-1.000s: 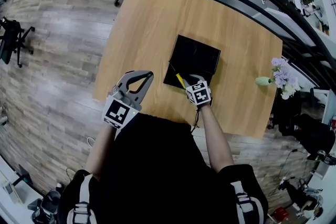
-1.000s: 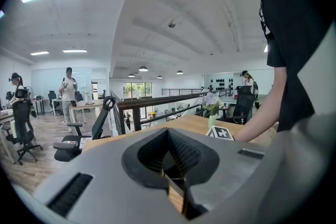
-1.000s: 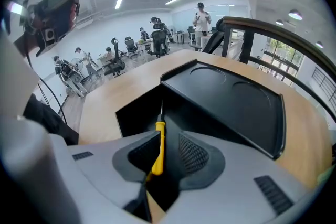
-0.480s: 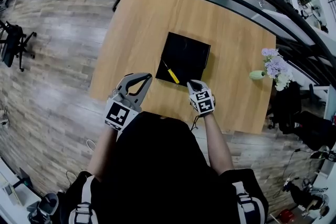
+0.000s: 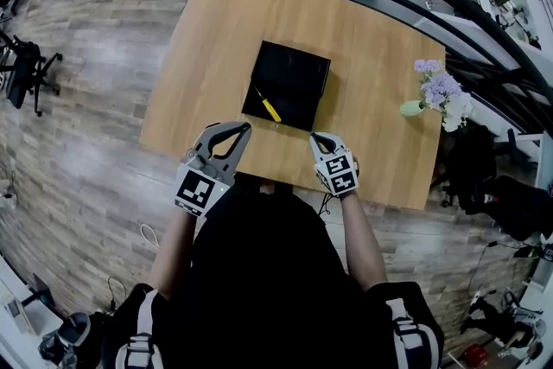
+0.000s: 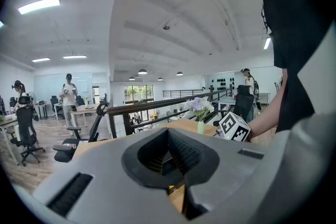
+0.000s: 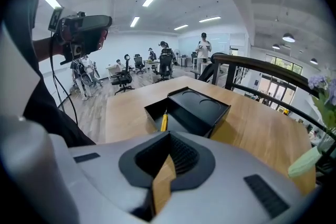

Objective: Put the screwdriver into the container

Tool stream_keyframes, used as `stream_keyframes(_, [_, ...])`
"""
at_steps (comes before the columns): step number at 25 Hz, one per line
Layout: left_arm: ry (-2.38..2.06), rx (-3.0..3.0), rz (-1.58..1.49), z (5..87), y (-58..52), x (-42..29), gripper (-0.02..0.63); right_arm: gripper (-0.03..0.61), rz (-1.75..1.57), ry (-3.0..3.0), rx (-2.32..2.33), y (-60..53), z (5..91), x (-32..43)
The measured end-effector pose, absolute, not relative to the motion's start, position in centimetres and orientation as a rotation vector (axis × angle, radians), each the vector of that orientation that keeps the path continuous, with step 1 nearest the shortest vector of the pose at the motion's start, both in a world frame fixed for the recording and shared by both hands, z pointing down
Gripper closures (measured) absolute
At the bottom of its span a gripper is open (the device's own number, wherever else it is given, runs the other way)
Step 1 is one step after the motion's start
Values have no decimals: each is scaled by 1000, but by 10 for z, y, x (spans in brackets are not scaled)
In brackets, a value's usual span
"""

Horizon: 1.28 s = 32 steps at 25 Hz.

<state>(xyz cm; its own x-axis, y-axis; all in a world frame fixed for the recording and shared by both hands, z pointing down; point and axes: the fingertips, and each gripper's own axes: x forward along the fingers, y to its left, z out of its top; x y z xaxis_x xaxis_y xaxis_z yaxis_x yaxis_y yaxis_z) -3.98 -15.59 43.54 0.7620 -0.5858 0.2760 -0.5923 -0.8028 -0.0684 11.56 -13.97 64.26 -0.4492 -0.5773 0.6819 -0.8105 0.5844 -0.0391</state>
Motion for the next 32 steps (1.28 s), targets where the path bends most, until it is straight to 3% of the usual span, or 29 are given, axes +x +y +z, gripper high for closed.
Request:
stream_keyframes(18, [-1009,2934,462,437,-69,27,592,554,383,-2281,1095,-70,613,171])
stream_keyframes(32, [-1035,2931,479,435,-44,30,592,554,419,-2285,1082,-39,626,183])
